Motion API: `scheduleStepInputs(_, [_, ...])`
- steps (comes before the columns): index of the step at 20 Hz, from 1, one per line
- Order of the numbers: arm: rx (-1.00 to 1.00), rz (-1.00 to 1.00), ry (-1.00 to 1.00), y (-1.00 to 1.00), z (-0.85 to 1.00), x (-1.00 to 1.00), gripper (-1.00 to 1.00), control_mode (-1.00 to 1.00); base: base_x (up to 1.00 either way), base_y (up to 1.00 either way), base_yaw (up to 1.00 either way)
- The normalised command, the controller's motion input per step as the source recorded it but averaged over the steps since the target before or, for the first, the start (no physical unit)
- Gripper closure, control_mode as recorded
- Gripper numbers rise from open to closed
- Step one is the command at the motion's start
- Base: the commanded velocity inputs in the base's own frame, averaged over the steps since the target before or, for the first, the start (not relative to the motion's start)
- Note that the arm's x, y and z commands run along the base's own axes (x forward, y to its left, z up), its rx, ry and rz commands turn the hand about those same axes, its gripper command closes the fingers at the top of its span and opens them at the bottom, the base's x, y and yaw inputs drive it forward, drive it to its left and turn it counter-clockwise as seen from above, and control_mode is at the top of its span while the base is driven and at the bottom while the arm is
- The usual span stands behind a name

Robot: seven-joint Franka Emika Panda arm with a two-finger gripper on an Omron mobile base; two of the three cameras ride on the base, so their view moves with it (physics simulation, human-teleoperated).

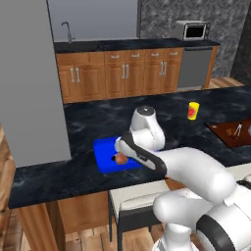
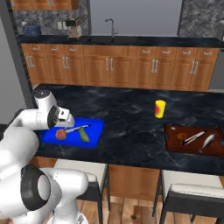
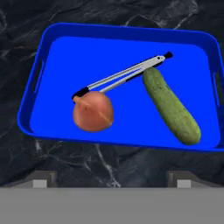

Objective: Gather the cucumber and onion from the fridge and place them on a tray on the dining counter. Then gather the fish and chicken drumstick from the fridge and place them on the other tray.

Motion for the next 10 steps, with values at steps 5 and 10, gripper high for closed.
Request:
scheduleStepInputs(5, [0.02,0.0,-0.22,-0.16,0.64,-0.85,-1.0,-1.0,0.0,0.0,0.0])
scheduleStepInputs(10, [0.0,0.0,-0.26,-0.16,0.63,-0.91,-1.0,-1.0,0.0,0.0,0.0])
